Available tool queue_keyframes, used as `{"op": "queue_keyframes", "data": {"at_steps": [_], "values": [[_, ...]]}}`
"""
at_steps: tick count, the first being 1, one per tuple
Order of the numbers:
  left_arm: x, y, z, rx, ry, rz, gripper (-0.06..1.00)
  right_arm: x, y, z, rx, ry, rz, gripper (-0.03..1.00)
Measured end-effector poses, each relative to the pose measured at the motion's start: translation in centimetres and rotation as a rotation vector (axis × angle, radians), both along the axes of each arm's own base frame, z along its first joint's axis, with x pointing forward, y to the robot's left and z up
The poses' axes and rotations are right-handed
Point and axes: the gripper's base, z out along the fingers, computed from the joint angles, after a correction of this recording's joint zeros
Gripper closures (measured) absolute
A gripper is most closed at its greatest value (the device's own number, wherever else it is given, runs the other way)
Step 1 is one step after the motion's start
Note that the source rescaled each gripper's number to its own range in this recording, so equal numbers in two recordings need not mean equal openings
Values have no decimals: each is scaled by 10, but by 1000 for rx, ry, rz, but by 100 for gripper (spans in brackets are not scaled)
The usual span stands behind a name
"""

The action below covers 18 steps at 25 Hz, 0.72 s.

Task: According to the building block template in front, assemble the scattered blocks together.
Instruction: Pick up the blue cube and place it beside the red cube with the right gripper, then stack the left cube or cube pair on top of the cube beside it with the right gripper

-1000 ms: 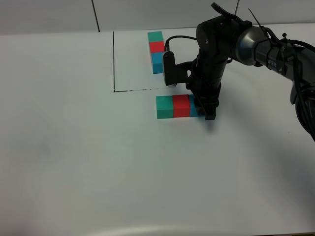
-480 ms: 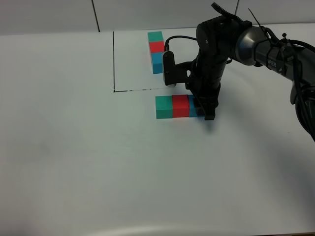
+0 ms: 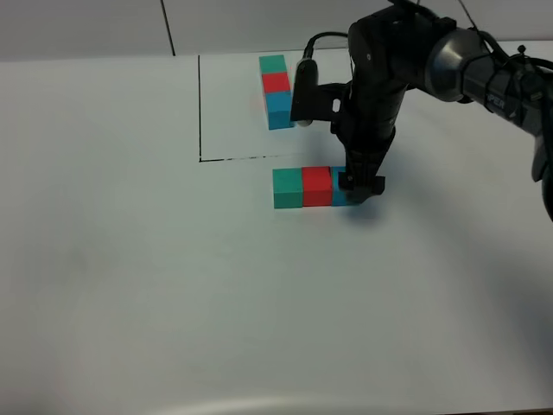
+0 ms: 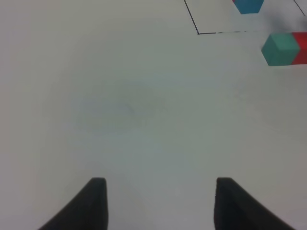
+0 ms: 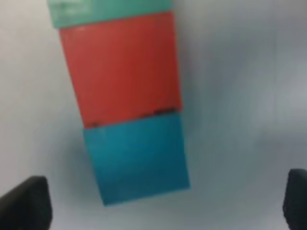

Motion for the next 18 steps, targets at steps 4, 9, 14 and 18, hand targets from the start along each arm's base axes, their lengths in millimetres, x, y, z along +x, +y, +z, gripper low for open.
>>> {"op": "queue_keyframes", "data": {"at_steps": [4, 9, 14, 18], "values": [[0, 0, 0, 0, 0, 0, 84, -14, -19, 19, 18, -43, -128, -3], [0, 0, 0, 0, 0, 0, 84, -51, -64, 31, 132, -110, -374, -3], [0, 0, 0, 0, 0, 0, 84, -102, -102, 28, 248, -149, -614, -3], [0, 0, 0, 0, 0, 0, 84, -129, -120, 17, 304, -163, -717, -3]]}}
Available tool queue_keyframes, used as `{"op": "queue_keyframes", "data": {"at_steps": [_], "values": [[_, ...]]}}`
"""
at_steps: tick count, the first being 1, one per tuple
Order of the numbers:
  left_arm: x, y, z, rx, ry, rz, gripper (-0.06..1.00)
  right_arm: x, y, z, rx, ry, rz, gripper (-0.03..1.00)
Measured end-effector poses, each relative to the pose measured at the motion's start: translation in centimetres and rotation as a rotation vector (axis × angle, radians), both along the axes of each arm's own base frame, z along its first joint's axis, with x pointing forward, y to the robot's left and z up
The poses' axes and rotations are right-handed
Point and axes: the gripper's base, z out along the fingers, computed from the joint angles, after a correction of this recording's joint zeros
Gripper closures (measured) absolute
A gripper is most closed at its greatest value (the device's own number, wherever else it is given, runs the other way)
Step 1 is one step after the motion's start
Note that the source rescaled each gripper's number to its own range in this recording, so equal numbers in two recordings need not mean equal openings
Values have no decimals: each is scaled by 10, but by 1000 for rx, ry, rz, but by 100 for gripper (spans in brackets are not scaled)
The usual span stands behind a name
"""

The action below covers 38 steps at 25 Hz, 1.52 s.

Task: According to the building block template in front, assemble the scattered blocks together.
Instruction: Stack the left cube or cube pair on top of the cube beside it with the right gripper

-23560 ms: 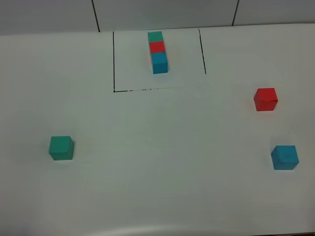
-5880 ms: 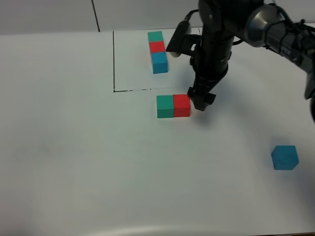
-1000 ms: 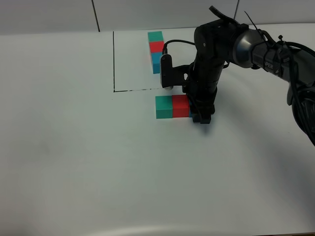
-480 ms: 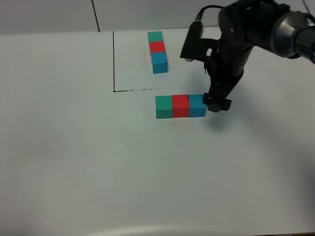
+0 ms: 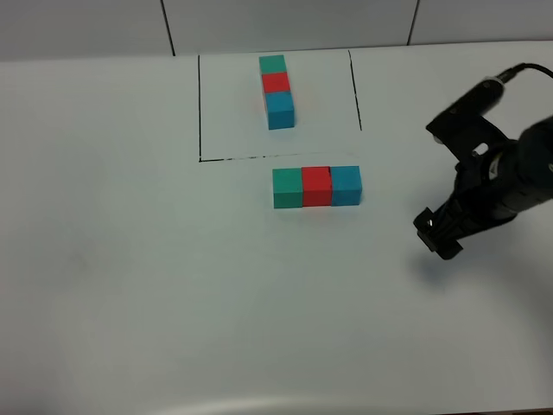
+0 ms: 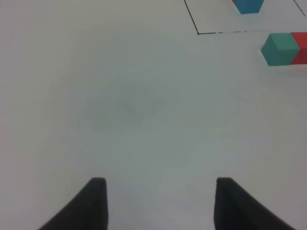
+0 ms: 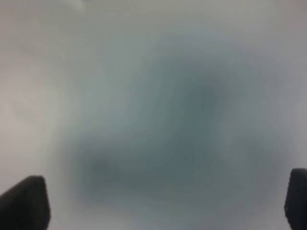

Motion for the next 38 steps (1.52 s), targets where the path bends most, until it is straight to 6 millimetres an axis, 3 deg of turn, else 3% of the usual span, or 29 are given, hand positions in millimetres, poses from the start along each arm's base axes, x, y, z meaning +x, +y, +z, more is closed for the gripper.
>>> {"op": "queue_keyframes", "data": {"at_steps": [5, 11, 14, 19, 23, 28, 33, 38], "values": [[0, 0, 0, 0, 0, 0, 84, -6, -4, -3, 15, -3, -34, -3], [0, 0, 0, 0, 0, 0, 84, 8, 0, 11, 12, -73, -2, -3], [0, 0, 0, 0, 0, 0, 84, 21, 16, 23, -91, -84, 178, -3], [0, 0, 0, 0, 0, 0, 84, 52, 68, 30, -267, -64, 583, -2], [0, 0, 0, 0, 0, 0, 84, 84, 113, 17, -288, 4, 755, -1], [0, 0, 0, 0, 0, 0, 84, 116, 152, -12, -255, 132, 851, 3], [0, 0, 0, 0, 0, 0, 84, 134, 169, -37, -217, 207, 868, 16], [0, 0, 0, 0, 0, 0, 84, 136, 171, -60, -217, 254, 869, 36]]}}
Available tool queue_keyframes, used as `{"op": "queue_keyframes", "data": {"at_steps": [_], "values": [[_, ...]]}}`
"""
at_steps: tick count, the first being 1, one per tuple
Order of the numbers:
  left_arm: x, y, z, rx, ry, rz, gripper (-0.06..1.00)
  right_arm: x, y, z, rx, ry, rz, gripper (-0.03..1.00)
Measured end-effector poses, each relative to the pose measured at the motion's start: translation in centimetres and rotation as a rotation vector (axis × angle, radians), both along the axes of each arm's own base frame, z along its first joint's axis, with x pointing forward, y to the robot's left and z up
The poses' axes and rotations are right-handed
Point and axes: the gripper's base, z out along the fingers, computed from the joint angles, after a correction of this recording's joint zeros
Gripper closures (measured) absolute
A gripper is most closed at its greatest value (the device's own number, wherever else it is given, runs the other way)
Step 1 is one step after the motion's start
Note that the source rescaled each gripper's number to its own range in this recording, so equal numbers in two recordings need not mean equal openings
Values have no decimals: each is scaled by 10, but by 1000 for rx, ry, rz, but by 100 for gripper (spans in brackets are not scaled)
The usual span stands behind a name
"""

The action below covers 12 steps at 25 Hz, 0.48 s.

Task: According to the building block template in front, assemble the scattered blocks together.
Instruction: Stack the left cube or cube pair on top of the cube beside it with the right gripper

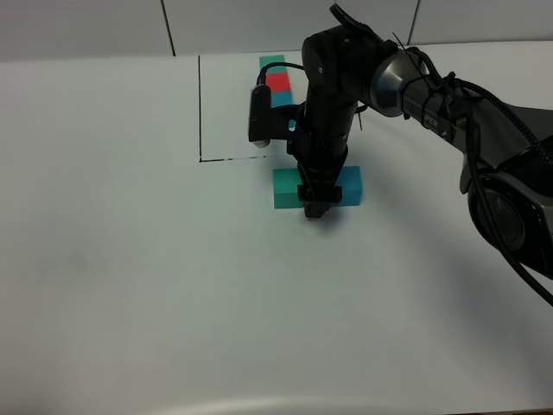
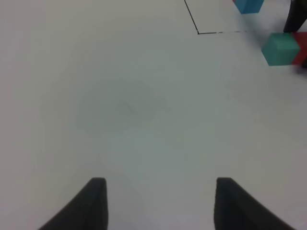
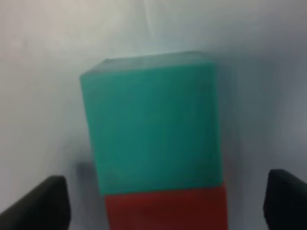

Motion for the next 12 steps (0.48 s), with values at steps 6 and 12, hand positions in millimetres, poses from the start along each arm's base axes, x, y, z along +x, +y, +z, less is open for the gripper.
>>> {"op": "queue_keyframes", "data": {"at_steps": [6, 12], "values": [[0, 0, 0, 0, 0, 0, 84, 0, -1, -3, -9, 17, -58, 94], [0, 0, 0, 0, 0, 0, 84, -2, -1, 3, 1, 32, -170, 94]]}}
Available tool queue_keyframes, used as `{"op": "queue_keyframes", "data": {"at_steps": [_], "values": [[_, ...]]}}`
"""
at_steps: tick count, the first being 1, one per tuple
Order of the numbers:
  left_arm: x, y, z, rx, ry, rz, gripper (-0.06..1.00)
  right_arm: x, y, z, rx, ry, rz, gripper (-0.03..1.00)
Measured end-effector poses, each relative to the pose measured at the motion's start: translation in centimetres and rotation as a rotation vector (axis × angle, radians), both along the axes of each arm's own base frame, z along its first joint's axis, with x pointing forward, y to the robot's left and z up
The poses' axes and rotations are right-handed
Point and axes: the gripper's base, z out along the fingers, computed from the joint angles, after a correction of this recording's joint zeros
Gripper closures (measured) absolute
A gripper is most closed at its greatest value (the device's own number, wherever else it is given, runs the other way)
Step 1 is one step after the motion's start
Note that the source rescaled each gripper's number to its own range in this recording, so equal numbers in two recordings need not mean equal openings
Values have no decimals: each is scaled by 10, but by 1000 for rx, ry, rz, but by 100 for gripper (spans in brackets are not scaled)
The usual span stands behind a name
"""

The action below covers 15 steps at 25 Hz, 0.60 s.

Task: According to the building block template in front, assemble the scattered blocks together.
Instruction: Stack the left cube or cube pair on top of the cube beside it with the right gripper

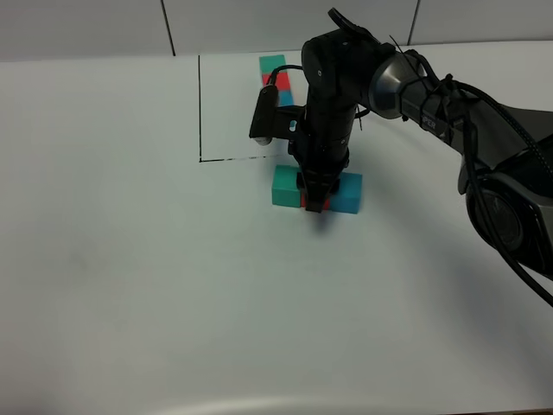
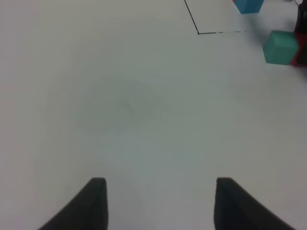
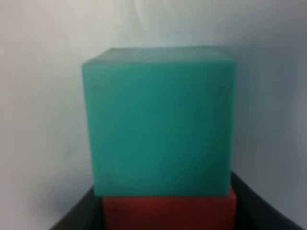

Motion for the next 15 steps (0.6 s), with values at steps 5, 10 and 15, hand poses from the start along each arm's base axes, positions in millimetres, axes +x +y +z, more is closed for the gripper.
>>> {"op": "queue_keyframes", "data": {"at_steps": [5, 10, 15], "values": [[0, 0, 0, 0, 0, 0, 84, -6, 2, 23, 42, 36, -274, 94], [0, 0, 0, 0, 0, 0, 84, -13, 11, 26, 75, 98, -681, 94], [0, 0, 0, 0, 0, 0, 84, -20, 21, 22, 59, 101, -1112, 94]]}}
